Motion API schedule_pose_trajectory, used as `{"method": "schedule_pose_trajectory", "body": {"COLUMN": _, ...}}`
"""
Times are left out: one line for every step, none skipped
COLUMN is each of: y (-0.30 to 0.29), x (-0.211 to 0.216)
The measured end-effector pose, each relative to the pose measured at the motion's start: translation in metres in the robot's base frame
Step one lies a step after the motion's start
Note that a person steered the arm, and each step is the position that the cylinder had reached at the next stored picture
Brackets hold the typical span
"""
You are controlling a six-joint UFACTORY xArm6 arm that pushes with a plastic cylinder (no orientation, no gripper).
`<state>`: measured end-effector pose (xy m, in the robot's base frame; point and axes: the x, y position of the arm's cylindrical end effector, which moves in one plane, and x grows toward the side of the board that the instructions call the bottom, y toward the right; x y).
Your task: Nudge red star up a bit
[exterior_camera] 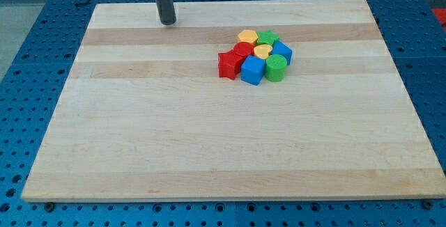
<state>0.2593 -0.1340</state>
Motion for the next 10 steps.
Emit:
{"method": "schedule_pose_trajectory", "body": {"y": -0.002, "x": 0.033}}
{"method": "schedule_pose_trajectory", "body": {"y": -0.004, "x": 0.068}}
{"method": "schedule_pose_trajectory", "body": {"y": -0.002, "x": 0.103}}
{"method": "schedule_pose_trajectory", "body": {"y": 0.008, "x": 0.142}}
{"method": "schedule_pose_trajectory", "body": {"y": 0.036, "x": 0.162}}
{"method": "schedule_pose_trajectory", "body": {"y": 0.061, "x": 0.164}}
{"method": "schedule_pose_trajectory", "body": {"y": 0.083, "x": 0.170}}
{"method": "schedule_pose_trajectory", "body": {"y": 0.105, "x": 0.177}}
{"method": "schedule_pose_trajectory", "body": {"y": 0.128, "x": 0.178}}
{"method": "schedule_pose_trajectory", "body": {"y": 0.137, "x": 0.178}}
